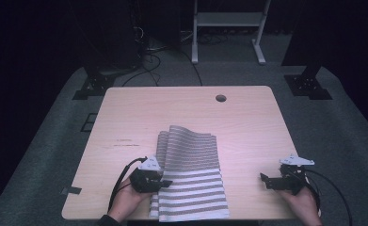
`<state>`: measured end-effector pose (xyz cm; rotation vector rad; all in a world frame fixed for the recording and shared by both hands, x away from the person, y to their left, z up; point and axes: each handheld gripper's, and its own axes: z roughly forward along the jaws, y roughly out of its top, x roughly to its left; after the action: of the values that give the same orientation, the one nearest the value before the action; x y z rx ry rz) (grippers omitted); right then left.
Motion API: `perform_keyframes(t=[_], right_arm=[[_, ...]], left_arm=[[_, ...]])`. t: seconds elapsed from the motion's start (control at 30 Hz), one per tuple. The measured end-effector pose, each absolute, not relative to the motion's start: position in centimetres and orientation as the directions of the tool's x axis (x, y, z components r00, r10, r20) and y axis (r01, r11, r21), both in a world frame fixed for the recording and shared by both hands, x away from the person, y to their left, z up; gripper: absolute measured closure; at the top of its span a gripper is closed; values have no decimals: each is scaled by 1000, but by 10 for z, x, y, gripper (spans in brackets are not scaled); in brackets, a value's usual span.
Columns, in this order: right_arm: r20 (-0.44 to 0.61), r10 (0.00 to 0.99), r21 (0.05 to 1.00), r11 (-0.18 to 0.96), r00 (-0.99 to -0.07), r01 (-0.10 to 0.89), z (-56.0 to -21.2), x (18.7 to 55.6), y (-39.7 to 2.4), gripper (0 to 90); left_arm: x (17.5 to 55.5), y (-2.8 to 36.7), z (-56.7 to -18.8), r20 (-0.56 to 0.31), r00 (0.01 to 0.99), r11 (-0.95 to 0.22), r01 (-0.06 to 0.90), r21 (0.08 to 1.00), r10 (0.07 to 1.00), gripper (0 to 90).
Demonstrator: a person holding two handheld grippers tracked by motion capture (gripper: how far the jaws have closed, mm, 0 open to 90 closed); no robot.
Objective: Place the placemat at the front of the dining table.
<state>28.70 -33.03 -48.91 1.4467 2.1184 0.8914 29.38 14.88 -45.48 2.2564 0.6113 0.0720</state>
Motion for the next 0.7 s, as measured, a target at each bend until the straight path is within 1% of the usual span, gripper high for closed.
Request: perform_keyframes(t=[0.23,0.27,0.4,0.7], right_arm=[[12,929,709,252,-369,658,-489,287,-330,0],[12,930,709,252,-369,658,-489,287,-330,0],[12,930,709,252,-369,658,-489,287,-330,0],[11,929,709,253,-369,658,-489,287,-330,0]], left_arm=[[296,149,-448,-131,878,-560,402,724,460,844],[297,149,-445,-134,877,-553,403,729,462,864],[297,149,-437,-115,882,-552,382,741,456,870],[303,144,-426,-110,886,-546,372,751,451,879]])
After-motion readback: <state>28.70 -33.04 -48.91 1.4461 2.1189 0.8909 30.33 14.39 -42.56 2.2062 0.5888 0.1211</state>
